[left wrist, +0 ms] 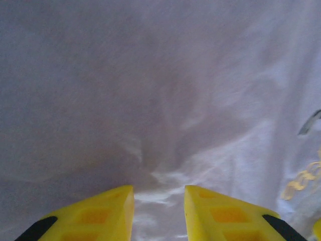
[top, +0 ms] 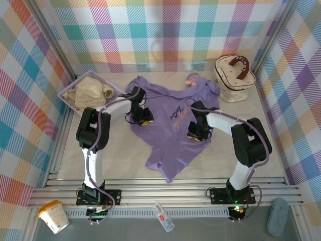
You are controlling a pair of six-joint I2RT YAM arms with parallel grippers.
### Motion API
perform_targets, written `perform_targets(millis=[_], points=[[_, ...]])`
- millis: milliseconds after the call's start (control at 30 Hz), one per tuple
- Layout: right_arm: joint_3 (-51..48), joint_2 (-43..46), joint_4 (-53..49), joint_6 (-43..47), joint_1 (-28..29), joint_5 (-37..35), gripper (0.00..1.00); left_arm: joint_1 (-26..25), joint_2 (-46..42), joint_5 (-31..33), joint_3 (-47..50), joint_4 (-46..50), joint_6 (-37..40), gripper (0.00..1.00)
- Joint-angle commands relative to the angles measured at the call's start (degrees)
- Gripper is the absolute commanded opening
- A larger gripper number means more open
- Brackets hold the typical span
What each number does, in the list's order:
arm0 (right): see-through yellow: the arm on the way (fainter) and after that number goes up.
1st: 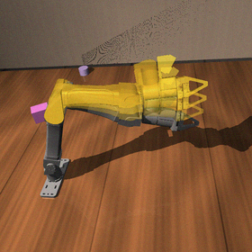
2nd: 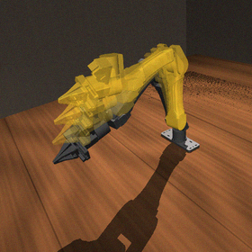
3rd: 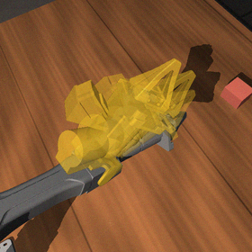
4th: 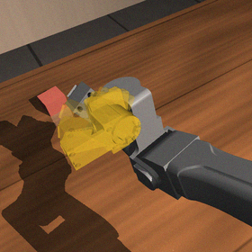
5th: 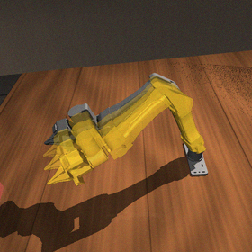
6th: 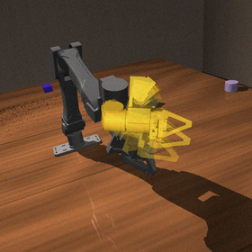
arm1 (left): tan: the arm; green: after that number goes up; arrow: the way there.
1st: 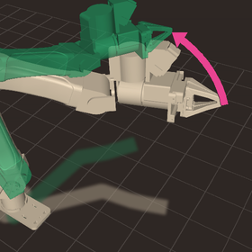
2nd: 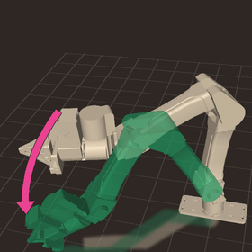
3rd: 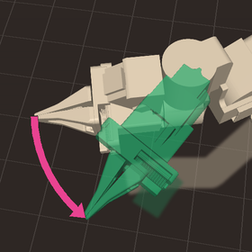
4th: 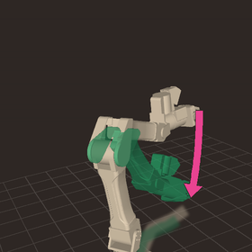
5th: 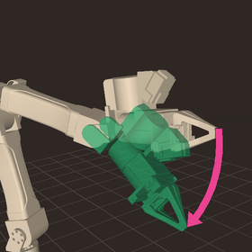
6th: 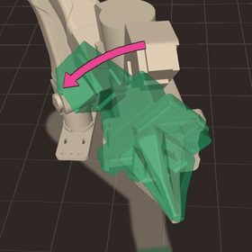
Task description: Fold and stack the mixed laundry pile
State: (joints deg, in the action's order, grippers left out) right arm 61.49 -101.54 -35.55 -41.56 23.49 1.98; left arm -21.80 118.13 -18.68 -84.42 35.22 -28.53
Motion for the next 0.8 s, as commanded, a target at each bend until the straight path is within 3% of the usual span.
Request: perform_targets(millis=[0,100,333,500,633,767], points=[[0.6,-2.8,-0.8,-2.7,-2.5,-2.2,0.30,-1.6,1.2,1.5,2.5,3.4,2.1,0.32],[0.8,-4.4,-2.8,-3.0,-5.4,-3.2,0.30,-2.8,0.8,-0.6,4.8,4.7,1.4,0.32],[3.1,-6.2,-3.5,-3.5,-11.3,1.8,0.30,-7.7,0.9,-13.9,1.9,12.2,1.0,0.32],[8.4,-4.1,-12.5,3.6,-14.3,-7.1,0.29,-11.5,1.2,-19.4,-3.1,15.6,1.9,0.37],[8.9,-4.4,-12.0,8.8,-22.8,-6.4,0.29,-11.8,3.3,-22.6,-10.9,19.4,3.5,0.50],[13.7,-5.2,-12.3,13.2,-25.6,-6.1,0.29,-9.8,-1.2,-14.8,-15.3,24.1,6.6,0.74]])
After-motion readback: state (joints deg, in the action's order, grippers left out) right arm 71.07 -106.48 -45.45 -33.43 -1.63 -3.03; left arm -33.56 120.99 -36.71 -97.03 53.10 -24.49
